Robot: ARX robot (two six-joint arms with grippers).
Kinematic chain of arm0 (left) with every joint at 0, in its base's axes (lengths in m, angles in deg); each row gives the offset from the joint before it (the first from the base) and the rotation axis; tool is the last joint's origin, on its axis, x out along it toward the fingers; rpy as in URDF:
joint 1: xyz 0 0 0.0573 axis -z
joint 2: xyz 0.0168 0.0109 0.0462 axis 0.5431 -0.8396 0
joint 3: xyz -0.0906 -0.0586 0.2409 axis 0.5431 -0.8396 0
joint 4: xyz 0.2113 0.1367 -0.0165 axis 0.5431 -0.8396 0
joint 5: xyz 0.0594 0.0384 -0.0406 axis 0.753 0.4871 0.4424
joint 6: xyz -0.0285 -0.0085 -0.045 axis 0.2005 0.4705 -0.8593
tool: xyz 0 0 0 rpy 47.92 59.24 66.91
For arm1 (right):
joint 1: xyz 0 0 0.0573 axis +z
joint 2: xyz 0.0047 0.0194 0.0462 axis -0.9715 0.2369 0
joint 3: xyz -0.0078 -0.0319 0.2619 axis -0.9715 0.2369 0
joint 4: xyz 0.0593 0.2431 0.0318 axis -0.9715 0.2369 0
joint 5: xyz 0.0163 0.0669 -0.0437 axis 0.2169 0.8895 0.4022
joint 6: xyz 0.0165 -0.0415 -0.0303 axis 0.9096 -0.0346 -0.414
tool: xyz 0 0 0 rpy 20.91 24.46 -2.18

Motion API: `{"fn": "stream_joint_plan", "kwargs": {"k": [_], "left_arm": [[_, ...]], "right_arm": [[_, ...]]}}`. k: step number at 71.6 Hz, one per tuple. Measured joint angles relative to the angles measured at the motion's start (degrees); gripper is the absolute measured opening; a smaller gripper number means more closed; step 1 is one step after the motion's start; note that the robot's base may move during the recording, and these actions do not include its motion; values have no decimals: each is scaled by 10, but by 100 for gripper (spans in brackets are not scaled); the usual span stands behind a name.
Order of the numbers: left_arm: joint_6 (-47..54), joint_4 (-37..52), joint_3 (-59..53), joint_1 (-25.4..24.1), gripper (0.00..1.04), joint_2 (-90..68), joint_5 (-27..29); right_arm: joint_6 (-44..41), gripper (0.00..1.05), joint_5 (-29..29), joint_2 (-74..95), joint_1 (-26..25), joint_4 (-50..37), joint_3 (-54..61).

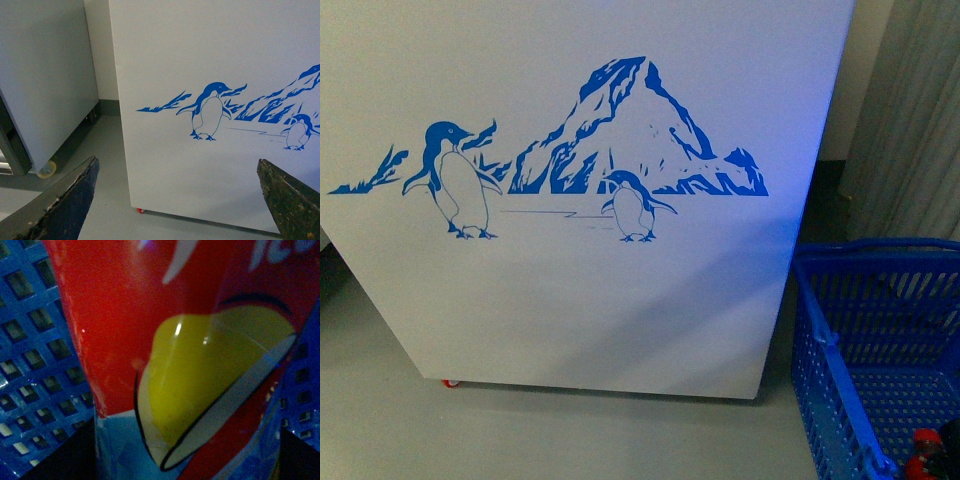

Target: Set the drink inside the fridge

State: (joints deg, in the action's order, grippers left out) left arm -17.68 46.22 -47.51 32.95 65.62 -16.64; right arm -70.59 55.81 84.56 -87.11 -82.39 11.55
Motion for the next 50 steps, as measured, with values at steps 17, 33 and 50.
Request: {"fn": "stream_joint_plan", "kwargs": {"k": [17, 33, 50], "left_arm": [[0, 0, 0, 0, 97, 0, 0], [0, 0, 0, 0, 97, 0, 0], [0, 0, 0, 0, 97, 0, 0]], "right_arm": [[7, 42, 18, -88, -30, 1, 71], [-3, 40, 62, -422, -41, 9, 244], [-35, 40, 80, -788, -39, 155, 287]]}}
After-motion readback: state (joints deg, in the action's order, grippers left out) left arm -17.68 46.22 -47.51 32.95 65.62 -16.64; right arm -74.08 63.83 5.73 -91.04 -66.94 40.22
